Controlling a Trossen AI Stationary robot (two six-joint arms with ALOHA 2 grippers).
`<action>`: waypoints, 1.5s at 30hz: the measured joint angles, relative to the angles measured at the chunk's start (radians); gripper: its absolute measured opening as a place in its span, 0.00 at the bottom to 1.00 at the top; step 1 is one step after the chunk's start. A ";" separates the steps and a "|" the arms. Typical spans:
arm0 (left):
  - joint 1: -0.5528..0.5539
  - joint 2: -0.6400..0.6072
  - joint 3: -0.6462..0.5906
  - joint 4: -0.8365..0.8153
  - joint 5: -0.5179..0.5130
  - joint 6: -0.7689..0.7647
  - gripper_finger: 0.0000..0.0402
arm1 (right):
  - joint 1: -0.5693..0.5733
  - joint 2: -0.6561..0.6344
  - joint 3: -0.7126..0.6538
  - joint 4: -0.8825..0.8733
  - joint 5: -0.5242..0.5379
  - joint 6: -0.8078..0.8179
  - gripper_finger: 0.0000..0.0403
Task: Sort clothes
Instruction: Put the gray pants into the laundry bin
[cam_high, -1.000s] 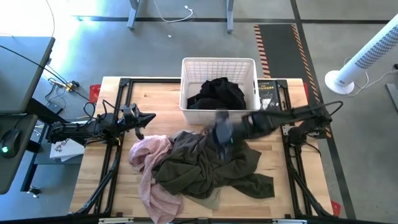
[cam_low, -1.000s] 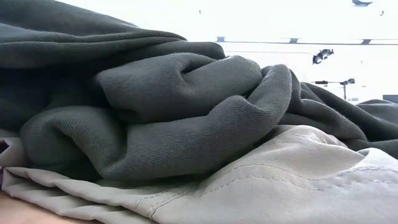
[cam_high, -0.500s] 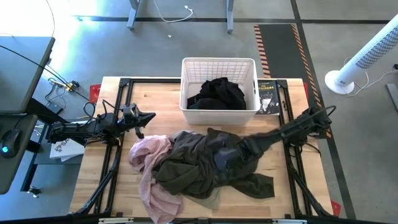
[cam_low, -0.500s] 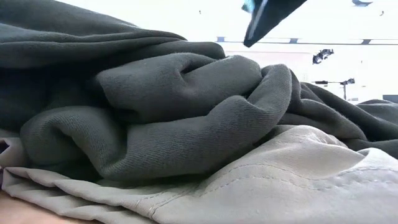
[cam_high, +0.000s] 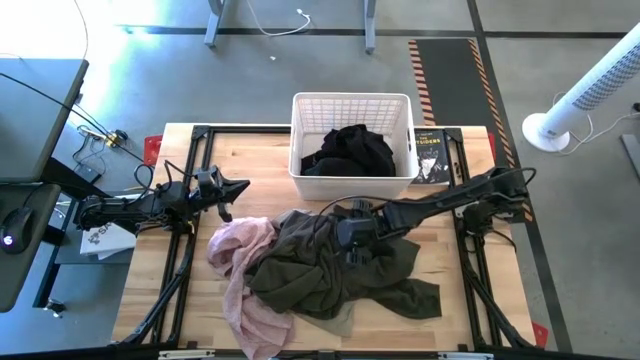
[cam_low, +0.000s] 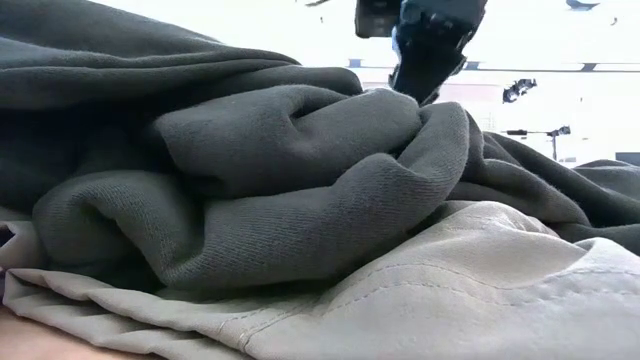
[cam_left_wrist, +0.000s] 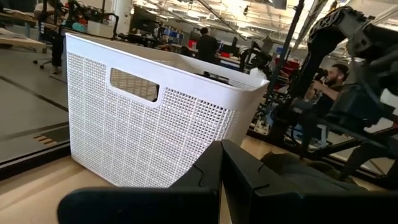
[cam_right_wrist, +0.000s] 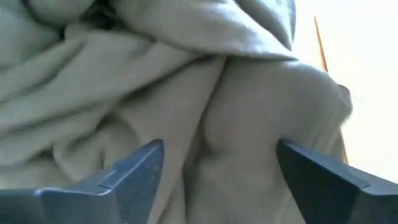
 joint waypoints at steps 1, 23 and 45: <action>0.000 0.000 0.000 0.000 0.000 0.000 0.01 | -0.002 0.000 -0.017 0.036 -0.001 0.019 0.79; 0.000 0.002 0.000 0.000 -0.002 -0.001 0.01 | 0.005 0.173 -0.216 0.453 -0.089 0.144 0.07; 0.000 0.002 0.000 0.000 -0.003 -0.001 0.01 | -0.054 -0.596 -0.221 1.264 0.174 -0.393 0.08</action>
